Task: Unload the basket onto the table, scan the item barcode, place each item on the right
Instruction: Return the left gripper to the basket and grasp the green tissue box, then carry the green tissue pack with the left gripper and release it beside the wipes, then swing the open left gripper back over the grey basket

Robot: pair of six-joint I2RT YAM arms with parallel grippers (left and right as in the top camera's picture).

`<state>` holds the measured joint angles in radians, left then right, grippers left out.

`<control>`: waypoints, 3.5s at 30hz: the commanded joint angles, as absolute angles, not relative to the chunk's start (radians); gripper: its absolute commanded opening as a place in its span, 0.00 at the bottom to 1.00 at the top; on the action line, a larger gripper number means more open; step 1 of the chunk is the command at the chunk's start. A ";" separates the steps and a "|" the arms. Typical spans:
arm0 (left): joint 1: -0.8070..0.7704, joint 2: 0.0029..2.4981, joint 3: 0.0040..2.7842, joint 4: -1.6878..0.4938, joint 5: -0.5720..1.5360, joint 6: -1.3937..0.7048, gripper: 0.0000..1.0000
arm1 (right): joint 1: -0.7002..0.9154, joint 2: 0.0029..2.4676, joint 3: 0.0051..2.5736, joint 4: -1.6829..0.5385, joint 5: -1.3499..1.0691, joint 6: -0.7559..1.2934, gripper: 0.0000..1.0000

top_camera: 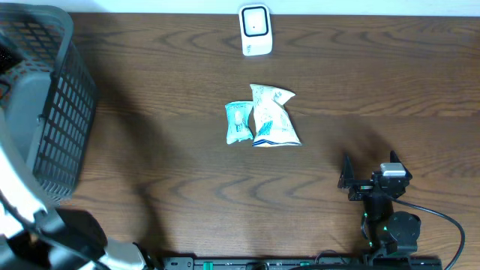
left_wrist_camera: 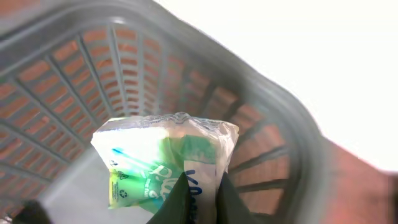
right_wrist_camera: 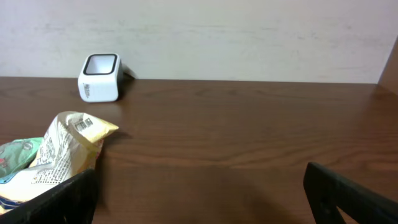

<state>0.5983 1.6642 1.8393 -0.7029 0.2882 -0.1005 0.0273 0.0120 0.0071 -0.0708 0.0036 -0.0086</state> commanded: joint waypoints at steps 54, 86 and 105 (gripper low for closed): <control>-0.303 2.025 1.848 -1.073 0.268 -0.210 0.57 | 0.031 0.007 0.006 -0.075 0.008 -0.016 0.99; 0.084 1.588 1.848 -1.311 0.170 -0.210 0.74 | 0.031 0.007 0.006 -0.075 0.008 -0.016 0.99; 0.105 1.588 1.848 -1.349 0.486 0.053 0.98 | 0.031 0.007 0.006 -0.075 0.008 -0.016 0.99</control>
